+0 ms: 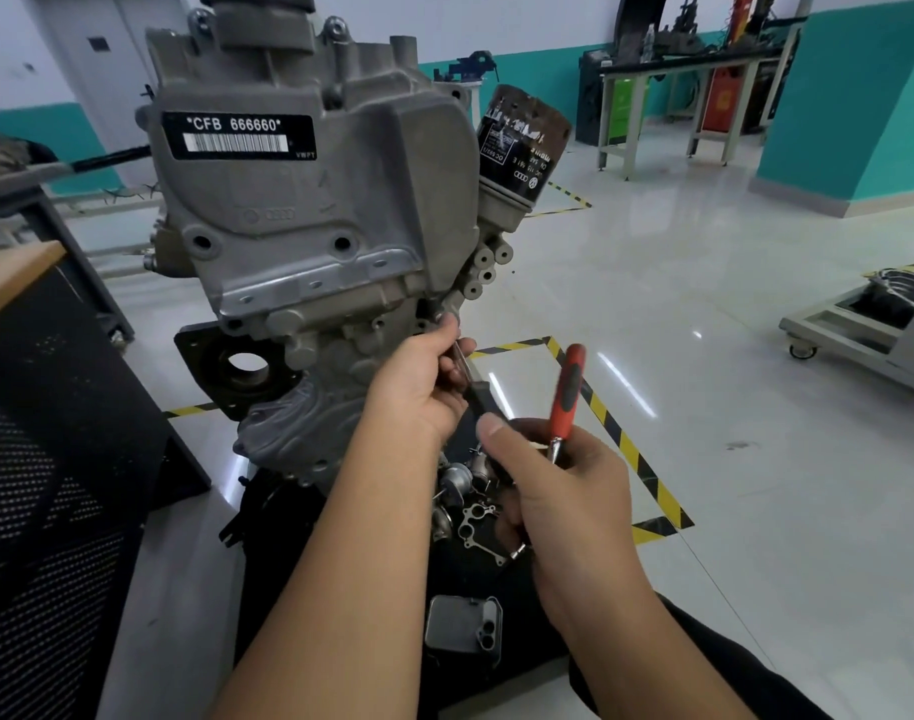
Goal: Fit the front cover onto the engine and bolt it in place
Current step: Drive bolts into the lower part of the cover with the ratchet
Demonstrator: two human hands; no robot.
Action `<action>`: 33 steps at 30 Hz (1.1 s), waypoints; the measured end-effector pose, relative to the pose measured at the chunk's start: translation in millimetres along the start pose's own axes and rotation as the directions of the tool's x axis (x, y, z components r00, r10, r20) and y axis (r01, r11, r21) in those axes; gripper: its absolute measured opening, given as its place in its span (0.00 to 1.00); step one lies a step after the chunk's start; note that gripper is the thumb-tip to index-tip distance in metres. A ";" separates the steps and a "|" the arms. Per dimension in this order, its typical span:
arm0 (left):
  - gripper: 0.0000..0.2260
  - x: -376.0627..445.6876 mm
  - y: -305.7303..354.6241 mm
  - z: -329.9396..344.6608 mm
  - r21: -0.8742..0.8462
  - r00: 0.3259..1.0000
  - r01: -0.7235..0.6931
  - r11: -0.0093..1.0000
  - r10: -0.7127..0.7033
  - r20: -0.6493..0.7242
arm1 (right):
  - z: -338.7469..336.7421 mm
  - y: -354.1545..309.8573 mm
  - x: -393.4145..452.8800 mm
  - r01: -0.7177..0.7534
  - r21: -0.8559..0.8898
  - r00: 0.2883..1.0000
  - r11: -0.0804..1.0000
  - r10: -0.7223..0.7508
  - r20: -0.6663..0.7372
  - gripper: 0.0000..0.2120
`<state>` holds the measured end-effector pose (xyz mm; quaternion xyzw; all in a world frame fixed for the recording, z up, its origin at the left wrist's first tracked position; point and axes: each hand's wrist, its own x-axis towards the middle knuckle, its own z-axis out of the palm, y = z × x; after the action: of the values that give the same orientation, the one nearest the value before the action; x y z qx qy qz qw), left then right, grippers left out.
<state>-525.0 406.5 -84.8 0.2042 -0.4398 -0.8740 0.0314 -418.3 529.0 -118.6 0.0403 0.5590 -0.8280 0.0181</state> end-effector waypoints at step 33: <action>0.13 5.5 1.9 2.8 -0.052 0.999 0.051 0.997 -0.051 -0.011 | -11.4 2.9 9.3 0.063 -0.079 0.992 0.995 -0.071 -0.104 0.15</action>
<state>-531.3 406.2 -83.6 0.2199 -0.4114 -0.8844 0.0170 -426.8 538.6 -126.3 0.0652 0.5911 -0.8031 -0.0380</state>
